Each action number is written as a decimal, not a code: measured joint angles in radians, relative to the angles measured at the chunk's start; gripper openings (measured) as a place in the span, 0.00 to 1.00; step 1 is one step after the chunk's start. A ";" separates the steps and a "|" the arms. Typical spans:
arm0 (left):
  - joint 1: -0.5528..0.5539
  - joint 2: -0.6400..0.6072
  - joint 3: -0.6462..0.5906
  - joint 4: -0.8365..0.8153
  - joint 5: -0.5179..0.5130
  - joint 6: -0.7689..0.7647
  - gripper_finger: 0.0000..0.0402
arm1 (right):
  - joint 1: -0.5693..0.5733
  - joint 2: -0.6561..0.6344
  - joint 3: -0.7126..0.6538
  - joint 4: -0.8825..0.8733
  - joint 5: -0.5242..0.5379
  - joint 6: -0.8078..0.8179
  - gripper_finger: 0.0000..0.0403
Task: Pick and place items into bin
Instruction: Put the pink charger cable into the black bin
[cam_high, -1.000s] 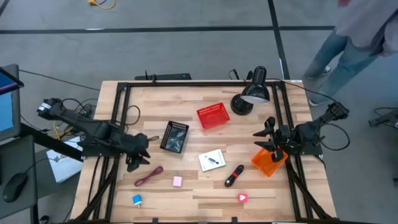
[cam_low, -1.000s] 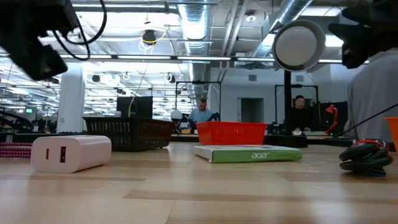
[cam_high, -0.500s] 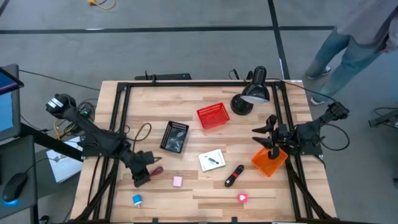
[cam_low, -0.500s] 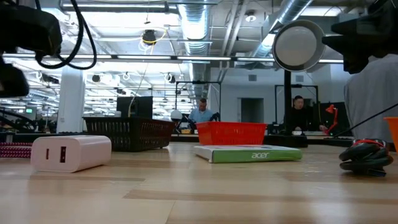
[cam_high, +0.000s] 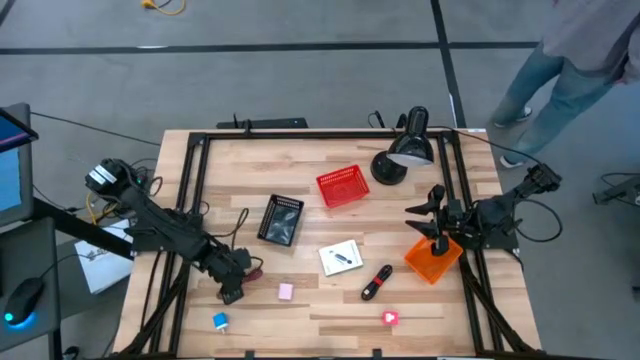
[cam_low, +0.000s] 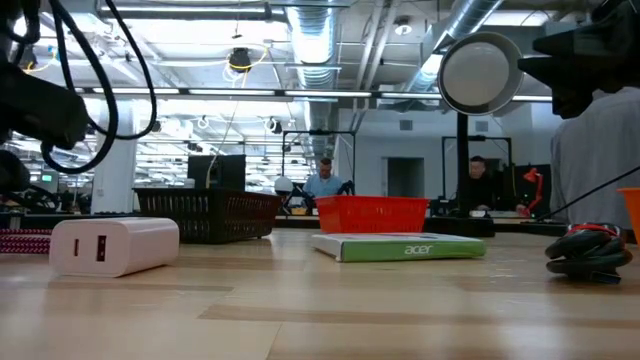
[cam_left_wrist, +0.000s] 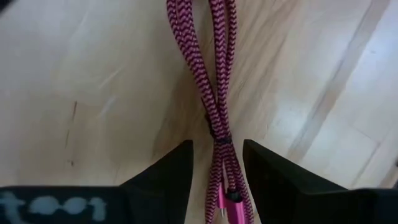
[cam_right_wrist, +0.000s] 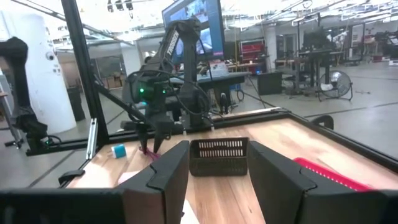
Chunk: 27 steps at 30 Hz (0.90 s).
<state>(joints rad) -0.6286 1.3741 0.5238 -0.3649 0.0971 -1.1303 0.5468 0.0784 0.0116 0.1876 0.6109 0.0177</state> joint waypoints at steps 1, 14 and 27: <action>0.000 0.016 0.004 -0.006 0.000 0.001 0.34 | 0.000 0.000 0.000 0.000 0.000 0.000 0.38; 0.001 0.031 0.099 -0.126 -0.171 0.077 0.03 | 0.000 0.000 0.000 0.000 0.000 0.000 0.38; 0.094 0.026 0.545 -0.669 -0.581 0.382 0.01 | 0.000 0.000 0.000 0.012 0.020 0.035 0.38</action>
<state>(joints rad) -0.5350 1.4004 1.0690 -1.0341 -0.4838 -0.7485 0.5468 0.0784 0.0120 0.1993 0.6309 0.0525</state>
